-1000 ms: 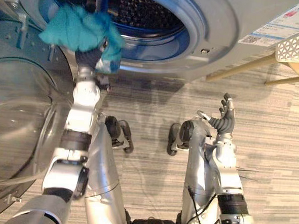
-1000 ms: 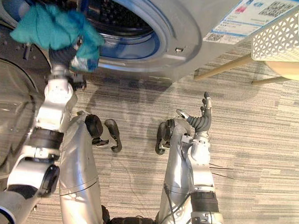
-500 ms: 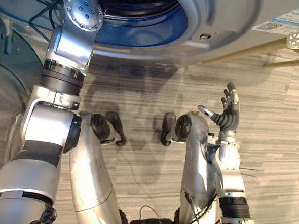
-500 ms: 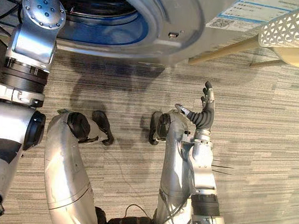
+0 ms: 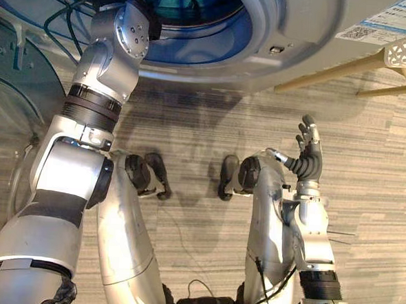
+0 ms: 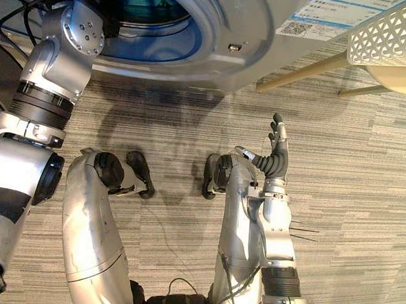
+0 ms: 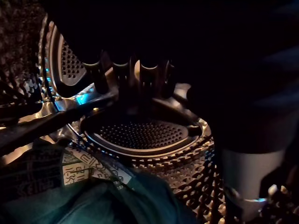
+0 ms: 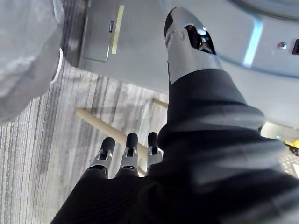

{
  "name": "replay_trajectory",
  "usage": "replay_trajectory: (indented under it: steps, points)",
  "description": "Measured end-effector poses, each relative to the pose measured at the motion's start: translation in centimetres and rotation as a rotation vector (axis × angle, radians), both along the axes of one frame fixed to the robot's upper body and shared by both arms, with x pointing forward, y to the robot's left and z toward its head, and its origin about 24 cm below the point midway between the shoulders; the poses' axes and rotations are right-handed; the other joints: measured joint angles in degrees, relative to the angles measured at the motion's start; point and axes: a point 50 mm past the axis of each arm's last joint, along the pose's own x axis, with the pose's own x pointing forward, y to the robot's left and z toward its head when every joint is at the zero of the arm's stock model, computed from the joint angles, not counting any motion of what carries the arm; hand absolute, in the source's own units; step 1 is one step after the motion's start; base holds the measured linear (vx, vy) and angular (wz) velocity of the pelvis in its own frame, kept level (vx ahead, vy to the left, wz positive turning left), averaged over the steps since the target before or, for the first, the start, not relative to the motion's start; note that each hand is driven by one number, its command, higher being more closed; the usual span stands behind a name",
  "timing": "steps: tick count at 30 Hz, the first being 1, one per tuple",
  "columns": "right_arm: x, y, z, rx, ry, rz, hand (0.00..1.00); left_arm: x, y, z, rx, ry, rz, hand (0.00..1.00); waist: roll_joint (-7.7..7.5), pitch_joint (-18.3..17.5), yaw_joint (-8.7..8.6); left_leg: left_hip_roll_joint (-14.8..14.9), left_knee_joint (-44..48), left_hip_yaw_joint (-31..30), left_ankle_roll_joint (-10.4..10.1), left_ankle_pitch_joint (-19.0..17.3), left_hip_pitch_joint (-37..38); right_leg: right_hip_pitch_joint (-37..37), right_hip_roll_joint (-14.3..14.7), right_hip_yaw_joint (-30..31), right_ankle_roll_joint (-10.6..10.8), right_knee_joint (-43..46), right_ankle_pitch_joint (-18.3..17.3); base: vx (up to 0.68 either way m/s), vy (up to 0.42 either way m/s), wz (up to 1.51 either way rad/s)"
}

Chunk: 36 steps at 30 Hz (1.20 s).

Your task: Pick up the laundry basket with both hands and put the clothes into the washing machine.

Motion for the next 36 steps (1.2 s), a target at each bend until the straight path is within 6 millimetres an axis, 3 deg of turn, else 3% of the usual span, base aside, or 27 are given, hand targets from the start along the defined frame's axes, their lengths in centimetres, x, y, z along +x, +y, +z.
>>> replay_trajectory:
  steps: [6, 9, 10, 11, 13, 14, 15, 16, 19, 20, 22, 24, 28, 32, 36]
  points:
    - [-0.5, 0.0, -1.2, -0.006, 0.054, -0.005, 0.0, -1.7, 2.4, -2.0, -0.236, -0.1, -0.042, 0.0, 0.04, -0.05, 1.19, -1.1, -2.62, -0.41, -1.44, 0.83, 2.57, 2.93, -0.74, -0.85, -0.56, -1.51, -0.45, 0.04, -0.04, 0.13]
    - [-0.4, 0.1, -2.3, 0.004, 0.12, -0.018, 0.0, -2.0, 4.0, -6.2, -0.416, -0.043, -0.068, 0.0, 0.06, -0.15, 1.59, -1.73, -6.43, -1.12, -2.05, 2.06, 6.13, 7.4, -0.81, -2.42, -0.73, -5.3, -0.36, 0.05, -0.055, 0.15]
    - [-0.6, 0.0, -2.7, -0.007, 0.144, -0.028, 0.0, -2.0, 4.1, -9.4, -0.514, 0.029, -0.098, 0.0, 0.12, -0.24, 1.73, -1.83, -8.92, -1.07, -2.33, 2.64, 8.84, 10.32, -0.8, -3.06, -0.99, -7.85, -0.18, 0.11, -0.067, 0.17]
    - [-0.9, -0.2, -3.4, -0.007, 0.177, -0.046, 0.0, -2.4, 3.8, -14.1, -0.658, 0.141, -0.135, 0.0, 0.19, -0.41, 2.69, -1.91, -12.45, -0.87, -2.9, 3.17, 13.37, 14.96, -0.6, -3.74, -1.75, -11.44, 0.34, 0.11, -0.068, 0.15]
    - [-1.4, -0.6, -4.1, 0.002, 0.214, -0.067, 0.0, -3.4, 3.0, -19.0, -0.794, 0.258, -0.162, 0.0, 0.19, -0.95, 3.62, -2.08, -16.3, -0.46, -3.16, 3.76, 18.53, 20.15, -0.59, -4.33, -1.85, -15.11, 0.44, 0.11, -0.056, 0.18]
    - [-1.8, -1.2, -4.7, 0.005, 0.242, -0.09, 0.0, -4.8, 2.5, -22.8, -0.887, 0.355, -0.175, 0.0, 0.18, -1.42, 4.27, -2.55, -19.57, -0.19, -3.67, 4.1, 23.15, 24.68, -0.59, -4.71, -1.82, -18.19, 0.49, 0.11, -0.058, 0.23]
    - [-2.0, -1.5, -5.1, 0.008, 0.262, -0.104, 0.0, -5.5, 2.3, -24.7, -0.92, 0.404, -0.164, 0.0, 0.16, -2.31, 4.36, -2.88, -21.17, -0.14, -3.91, 4.23, 25.05, 26.63, -0.59, -4.91, -1.77, -19.64, 0.51, 0.17, -0.078, 0.25]
    - [-2.5, -2.2, -6.4, 0.013, 0.32, -0.132, 0.0, -7.4, 2.2, -28.4, -1.006, 0.513, -0.155, 0.0, 0.14, -5.77, 4.41, -3.06, -24.13, 0.05, -4.34, 4.73, 27.48, 29.24, -0.54, -5.5, -1.64, -22.61, 0.66, 0.15, -0.054, 0.18]
    - [-3.9, -3.5, -9.1, 0.023, 0.442, -0.184, 0.0, -11.6, 2.1, -34.0, -1.113, 0.686, -0.127, 0.0, 0.24, -8.93, 4.65, -3.89, -31.67, 0.81, -5.29, 5.54, 37.73, 39.45, -0.54, -6.46, -1.51, -29.74, 0.9, 0.18, -0.046, 0.21]
    - [-4.2, -3.6, -9.7, 0.025, 0.47, -0.19, 0.0, -12.4, 2.1, -34.9, -1.128, 0.717, -0.12, 0.0, 0.23, -9.33, 4.7, -3.97, -33.22, 1.1, -5.44, 5.63, 39.96, 41.66, -0.45, -6.56, -1.34, -31.26, 1.02, 0.24, -0.035, 0.14]
    - [-6.0, -4.1, -12.4, 0.033, 0.594, -0.214, 0.0, -15.5, 2.2, -38.3, -1.179, 0.841, -0.055, 0.0, 1.06, -11.96, 4.69, -4.42, -40.13, 1.65, -5.84, 6.57, 48.4, 50.49, -0.07, -7.72, -0.9, -38.68, 2.23, 0.21, 0.01, 0.16]
    - [-7.5, -4.2, -14.2, 0.043, 0.679, -0.227, 0.0, -17.5, 2.3, -40.9, -1.201, 0.951, 0.002, 0.0, 1.03, -12.84, 4.87, -5.1, -46.36, 2.86, -5.72, 8.2, 56.2, 57.83, -0.02, -7.93, -0.45, -44.5, 3.58, 0.23, 0.033, 0.11]
    - [-10.0, -4.1, -17.4, 0.083, 0.838, -0.244, 0.0, -21.4, 2.8, -44.9, -1.226, 1.128, 0.134, 0.0, 1.67, -18.04, 4.89, -5.71, -60.18, 6.16, -5.75, 12.1, 68.71, 69.29, 1.26, -7.85, 0.42, -58.49, 8.22, 0.2, 0.028, -0.08]
    - [-12.0, -4.8, -19.7, 0.142, 0.952, -0.295, 0.0, -23.8, 3.1, -47.3, -1.194, 1.251, 0.252, 0.0, 3.83, -22.53, 4.57, -5.86, -71.35, 8.86, -6.3, 15.65, 77.37, 77.35, 3.32, -6.84, 1.2, -71.83, 13.63, 0.14, 0.036, -0.2]
    - [-13.7, -5.6, -21.4, 0.194, 1.05, -0.354, 0.0, -24.7, 3.2, -48.4, -1.185, 1.316, 0.308, 0.0, 5.45, -24.56, 4.41, -6.97, -77.83, 10.21, -6.37, 18.66, 81.41, 81.1, 4.04, -5.4, 1.67, -79.15, 17.41, 0.12, 0.051, -0.22]
